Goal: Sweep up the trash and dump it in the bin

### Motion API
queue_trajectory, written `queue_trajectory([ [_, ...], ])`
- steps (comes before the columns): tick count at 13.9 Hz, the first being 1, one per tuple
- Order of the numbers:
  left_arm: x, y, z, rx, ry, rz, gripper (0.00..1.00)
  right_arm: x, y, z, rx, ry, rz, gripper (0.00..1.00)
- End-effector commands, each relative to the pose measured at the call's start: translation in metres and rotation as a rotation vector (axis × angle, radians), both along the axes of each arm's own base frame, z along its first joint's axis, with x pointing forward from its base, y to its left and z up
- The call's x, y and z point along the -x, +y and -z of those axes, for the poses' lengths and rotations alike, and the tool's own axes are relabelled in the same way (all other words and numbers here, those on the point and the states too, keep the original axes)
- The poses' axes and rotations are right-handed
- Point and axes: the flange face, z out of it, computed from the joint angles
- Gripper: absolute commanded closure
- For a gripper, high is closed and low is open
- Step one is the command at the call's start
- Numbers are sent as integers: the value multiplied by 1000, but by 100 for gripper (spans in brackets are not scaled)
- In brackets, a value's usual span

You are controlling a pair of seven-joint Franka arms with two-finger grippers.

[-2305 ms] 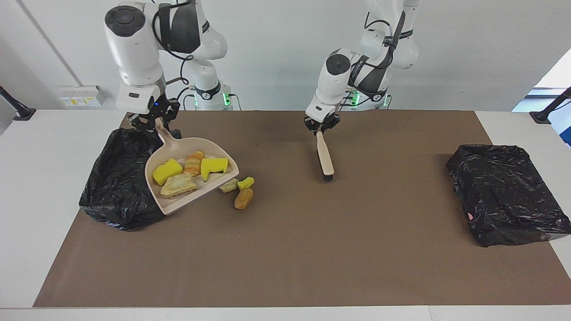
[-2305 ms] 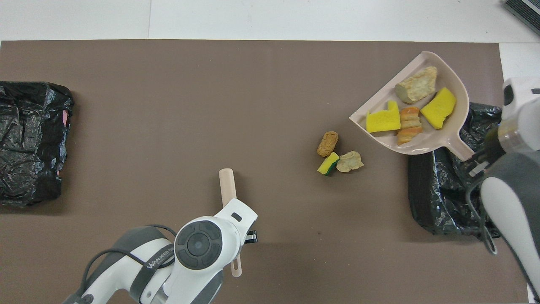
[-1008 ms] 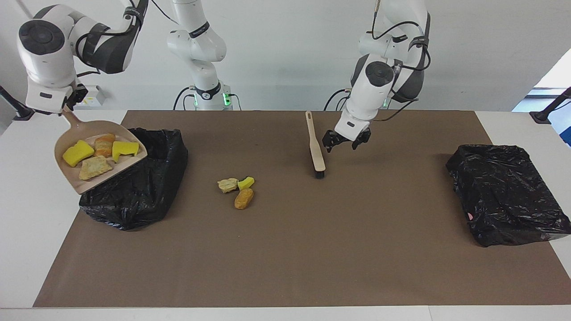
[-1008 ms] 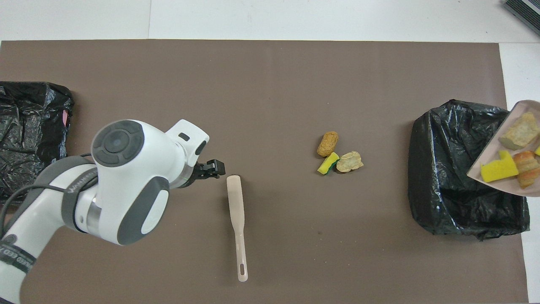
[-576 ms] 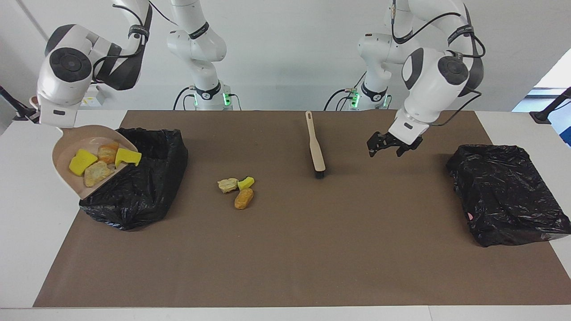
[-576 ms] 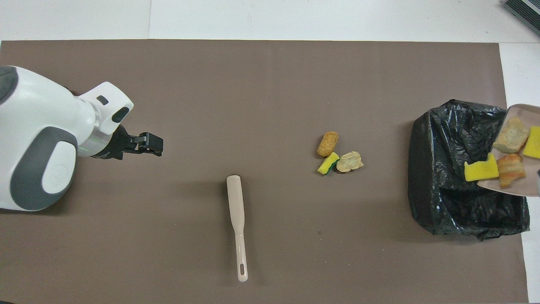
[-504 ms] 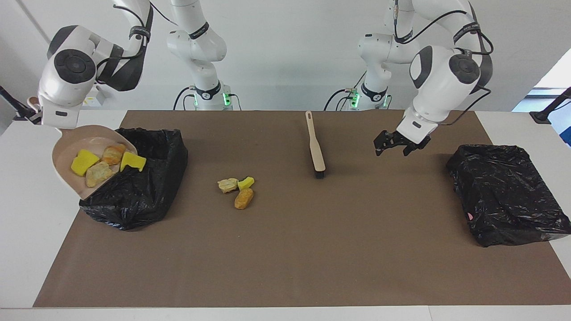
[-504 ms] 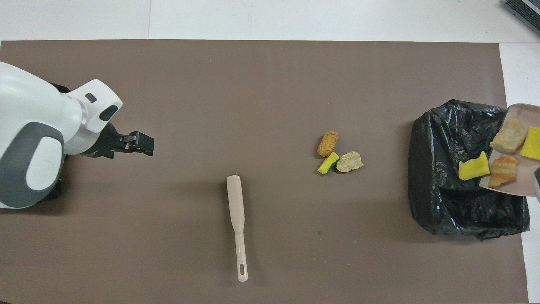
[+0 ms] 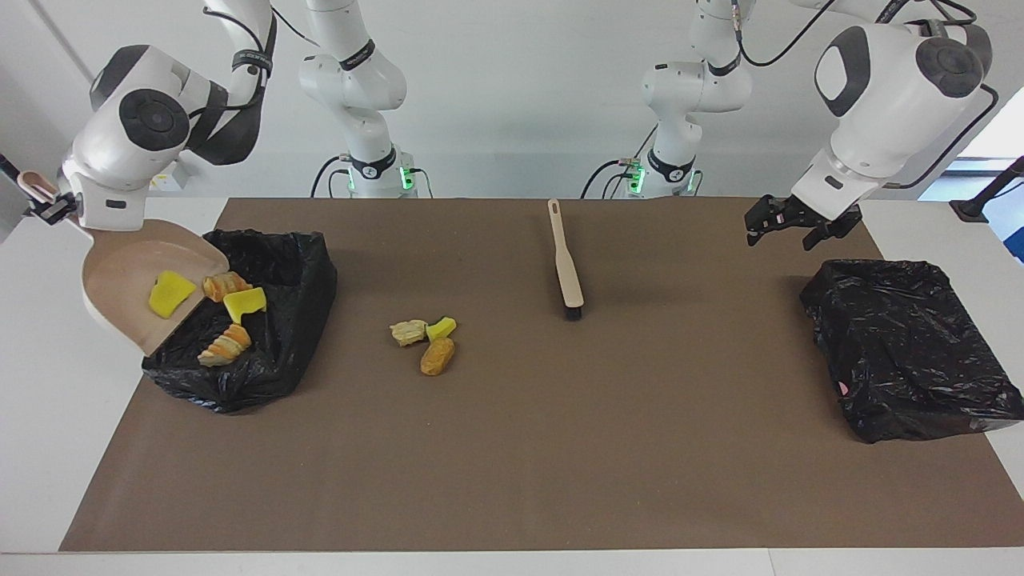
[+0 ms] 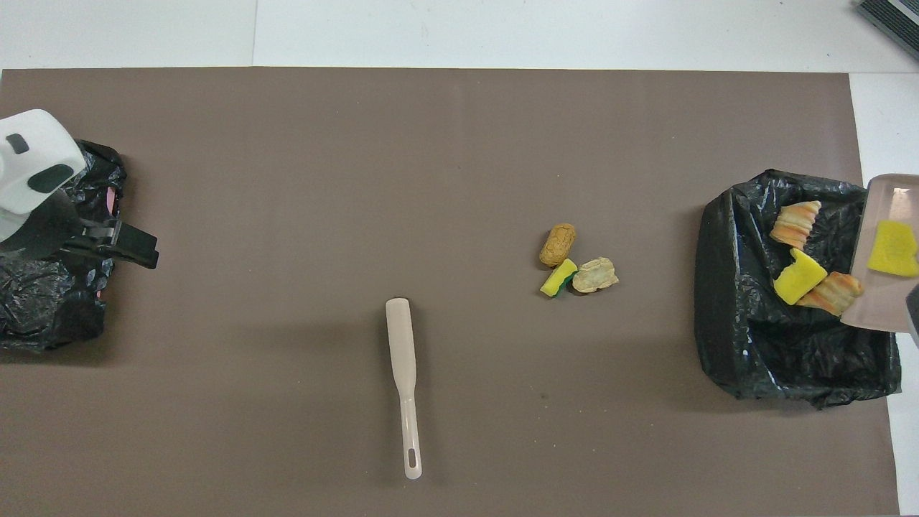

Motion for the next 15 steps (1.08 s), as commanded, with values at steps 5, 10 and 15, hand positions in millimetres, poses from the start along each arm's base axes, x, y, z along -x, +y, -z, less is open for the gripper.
queue_trajectory([
  [5,2,21,-26,-5,-41,-88,0,-20,17,-18,96,41,-176,100],
  [10,3,15,-25,-6,-39,-73,0,-36,23,-24,230,69,-337,100],
  [15,3,22,-25,-7,-39,-85,0,-36,34,-27,242,90,-316,100],
])
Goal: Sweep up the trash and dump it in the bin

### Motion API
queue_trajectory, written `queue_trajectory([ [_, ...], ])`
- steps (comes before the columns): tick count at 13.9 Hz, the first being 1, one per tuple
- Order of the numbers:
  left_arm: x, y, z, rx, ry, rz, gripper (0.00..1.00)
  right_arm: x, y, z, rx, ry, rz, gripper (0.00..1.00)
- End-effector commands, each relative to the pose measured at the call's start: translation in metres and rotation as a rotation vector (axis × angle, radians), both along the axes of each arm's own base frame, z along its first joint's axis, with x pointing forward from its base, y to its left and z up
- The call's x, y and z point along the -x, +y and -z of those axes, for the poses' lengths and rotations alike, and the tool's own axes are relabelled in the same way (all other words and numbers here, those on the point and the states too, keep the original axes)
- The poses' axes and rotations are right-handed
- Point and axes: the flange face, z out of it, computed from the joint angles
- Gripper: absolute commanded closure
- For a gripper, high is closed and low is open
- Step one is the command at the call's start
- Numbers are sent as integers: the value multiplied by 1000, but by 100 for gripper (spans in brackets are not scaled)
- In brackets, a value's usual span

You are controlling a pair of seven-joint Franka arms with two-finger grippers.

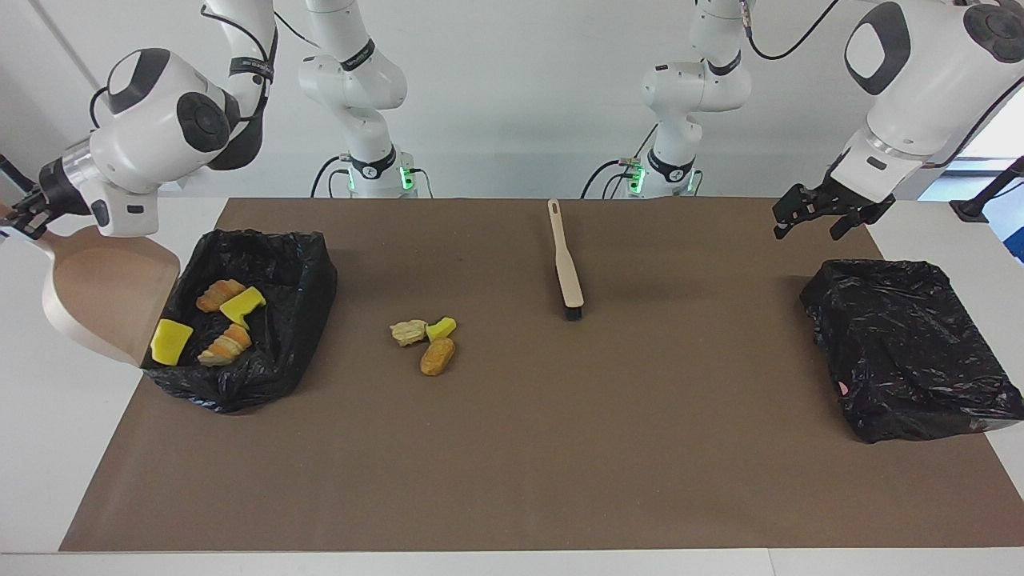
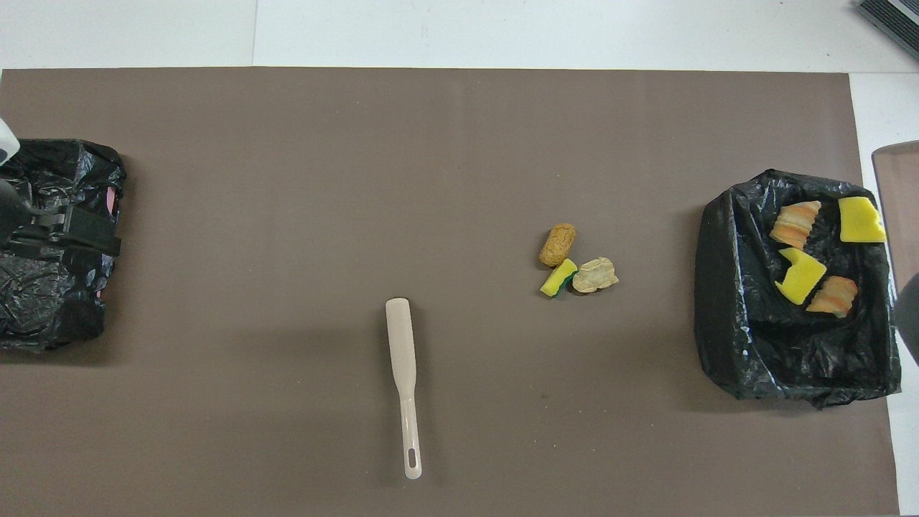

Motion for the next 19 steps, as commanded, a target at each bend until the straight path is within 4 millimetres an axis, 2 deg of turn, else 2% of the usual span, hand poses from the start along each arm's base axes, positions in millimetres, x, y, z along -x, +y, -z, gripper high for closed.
queue_trajectory([
  [1,3,3,-5,-5,-2,-14,0,-3,12,-17,36,30,-3,100],
  [3,2,1,-5,-5,-3,-10,0,-3,25,-47,0,-10,44,100],
  [4,2,1,-5,-5,-3,-10,0,-2,39,-57,-61,-32,71,100],
  [5,2,3,-5,-5,-3,-13,0,1,50,-67,-101,-51,108,100],
  [6,2,3,-5,-5,-3,-14,0,1,65,-68,-119,-49,127,100],
  [9,2,3,-5,-5,-3,-13,0,3,117,-67,-194,-135,205,100],
  [11,2,3,-5,-5,-3,-13,0,7,142,-64,-255,-202,264,100],
  [15,2,3,-5,-5,-3,-14,0,11,176,-52,-392,-298,356,100],
  [17,2,3,-5,-5,-3,-13,0,13,191,-45,-504,-345,448,100],
  [19,2,3,-5,-5,-3,-13,0,13,214,-38,-589,-429,545,100],
])
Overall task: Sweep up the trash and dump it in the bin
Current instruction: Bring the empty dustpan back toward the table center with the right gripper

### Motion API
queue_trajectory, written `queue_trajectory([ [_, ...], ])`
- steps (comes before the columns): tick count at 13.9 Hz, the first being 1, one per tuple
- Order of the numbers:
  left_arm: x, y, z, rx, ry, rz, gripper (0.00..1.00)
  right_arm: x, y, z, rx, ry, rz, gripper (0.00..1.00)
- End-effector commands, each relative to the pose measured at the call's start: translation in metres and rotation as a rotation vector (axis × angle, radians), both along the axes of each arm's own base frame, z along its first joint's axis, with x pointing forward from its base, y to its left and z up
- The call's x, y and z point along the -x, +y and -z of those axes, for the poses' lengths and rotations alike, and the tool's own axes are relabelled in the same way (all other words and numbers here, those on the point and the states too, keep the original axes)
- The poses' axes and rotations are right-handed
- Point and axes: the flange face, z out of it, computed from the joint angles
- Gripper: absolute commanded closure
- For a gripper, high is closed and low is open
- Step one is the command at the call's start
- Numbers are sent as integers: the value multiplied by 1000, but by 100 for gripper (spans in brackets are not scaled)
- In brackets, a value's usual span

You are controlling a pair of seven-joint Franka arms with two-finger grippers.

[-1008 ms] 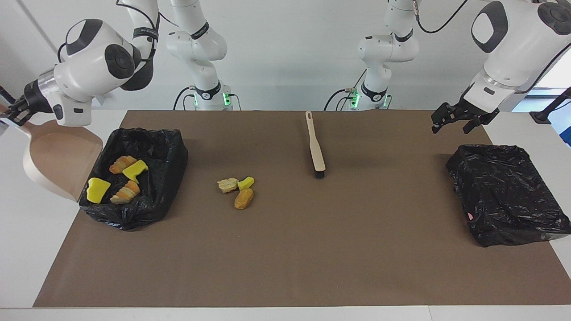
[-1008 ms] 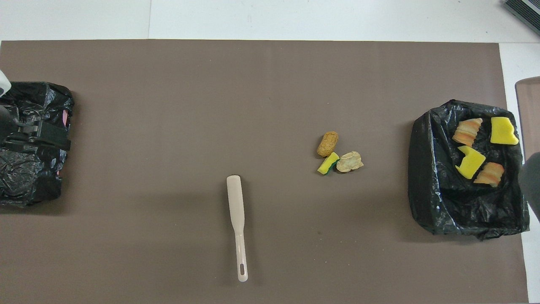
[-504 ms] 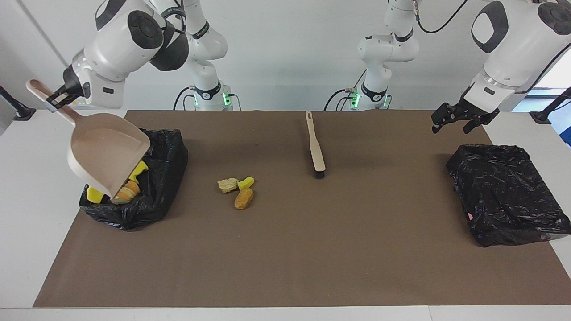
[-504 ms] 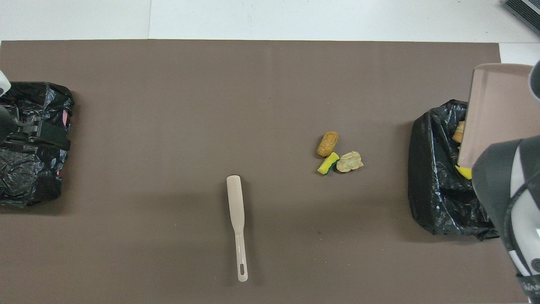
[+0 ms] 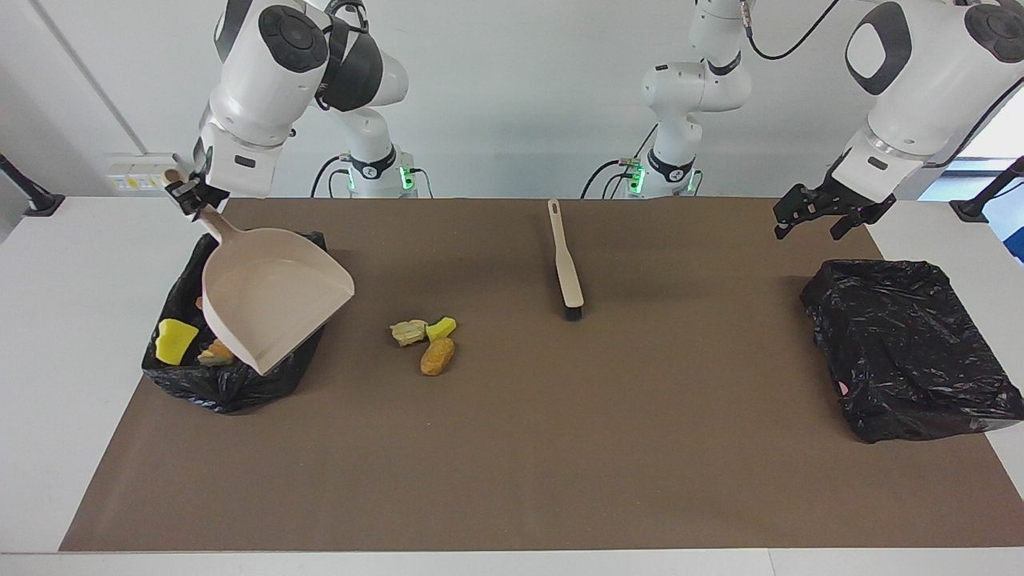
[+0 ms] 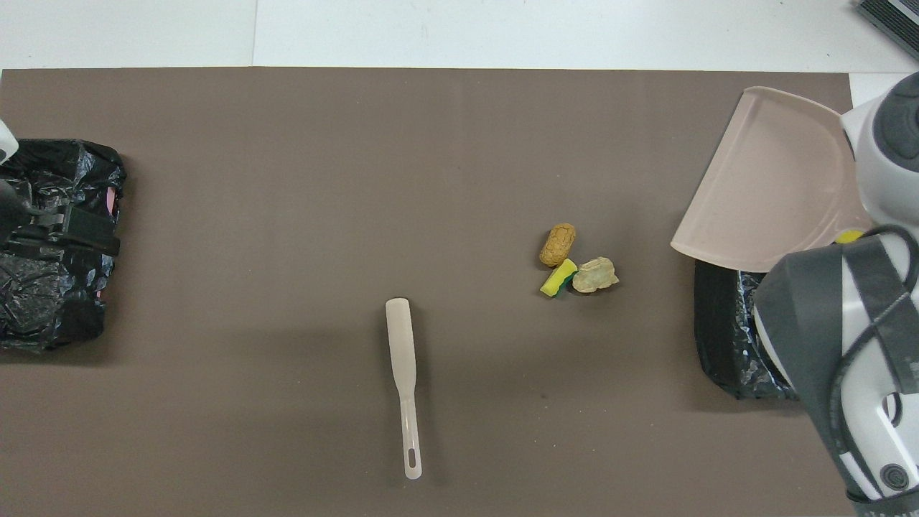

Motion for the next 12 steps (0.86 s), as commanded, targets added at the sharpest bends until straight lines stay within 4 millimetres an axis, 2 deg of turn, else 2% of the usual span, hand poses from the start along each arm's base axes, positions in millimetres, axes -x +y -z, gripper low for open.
queue_trajectory([
  [1,2,3,-5,-5,-3,-14,0,-4,32,2,-100,-86,124,100],
  [3,2,3,-5,-5,-3,-13,0,-14,68,4,-180,-169,240,100],
  [5,2,2,-5,-5,-3,-13,0,-33,92,10,-282,-245,354,100],
  [7,2,2,-5,-5,-3,-13,0,-59,139,25,-372,-270,419,100],
  [8,2,3,-5,-5,-3,-14,0,-73,159,39,-396,-285,480,100],
  [10,2,3,-5,-5,-3,-13,0,-83,207,65,-450,-299,572,100],
  [12,2,3,-5,-5,-3,-13,0,-85,232,88,-505,-273,633,100],
])
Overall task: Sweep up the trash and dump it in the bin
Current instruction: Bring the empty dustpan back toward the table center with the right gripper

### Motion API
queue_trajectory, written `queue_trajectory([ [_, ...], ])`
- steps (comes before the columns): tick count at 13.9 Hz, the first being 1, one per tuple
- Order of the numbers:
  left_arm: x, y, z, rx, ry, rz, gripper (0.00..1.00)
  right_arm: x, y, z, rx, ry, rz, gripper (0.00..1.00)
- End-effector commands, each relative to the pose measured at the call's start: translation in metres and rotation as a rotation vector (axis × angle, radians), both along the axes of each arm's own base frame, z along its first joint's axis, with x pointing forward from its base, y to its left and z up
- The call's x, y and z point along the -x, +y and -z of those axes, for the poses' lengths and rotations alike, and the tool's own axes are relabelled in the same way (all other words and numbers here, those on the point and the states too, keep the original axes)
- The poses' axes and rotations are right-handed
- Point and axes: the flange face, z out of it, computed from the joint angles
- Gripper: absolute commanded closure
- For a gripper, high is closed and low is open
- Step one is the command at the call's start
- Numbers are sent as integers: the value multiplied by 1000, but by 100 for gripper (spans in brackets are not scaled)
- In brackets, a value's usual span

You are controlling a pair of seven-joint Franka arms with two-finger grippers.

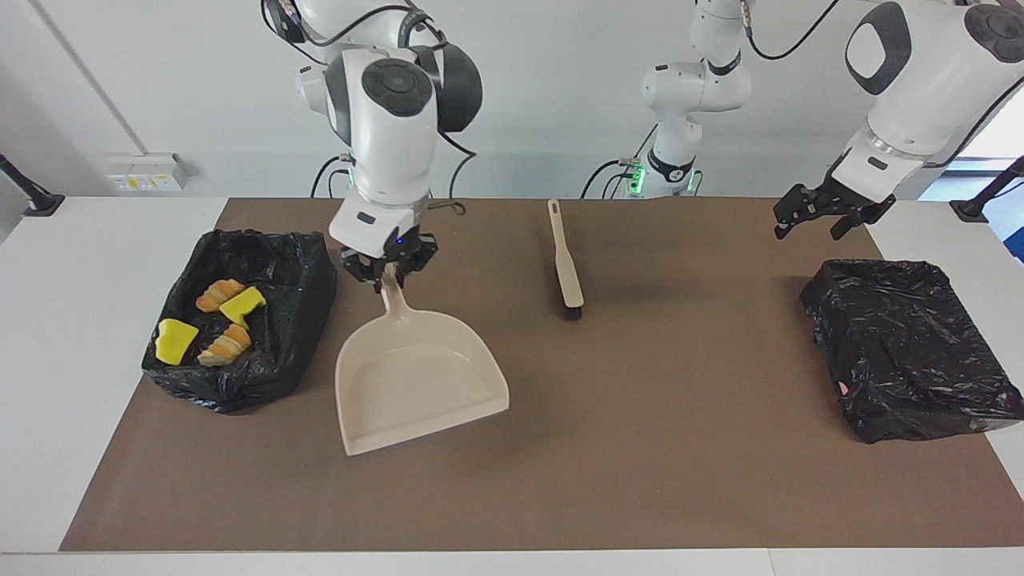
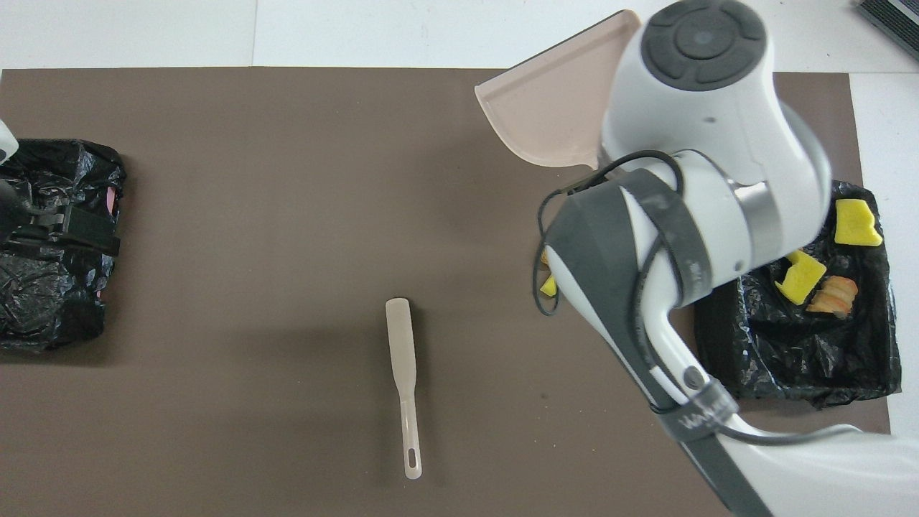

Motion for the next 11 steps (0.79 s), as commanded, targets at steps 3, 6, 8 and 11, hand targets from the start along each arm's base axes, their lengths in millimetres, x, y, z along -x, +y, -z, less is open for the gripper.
queue_trajectory([
  [3,2,3,-5,-5,-3,-12,0,-21,68,64,-206,59,172,100],
  [6,2,2,-5,-5,-3,-12,0,-15,130,101,-275,53,257,100],
  [8,2,3,-5,-5,-3,-14,0,-9,150,121,-291,81,254,100],
  [11,2,3,-5,-5,-3,-14,0,3,174,137,-289,88,224,100],
])
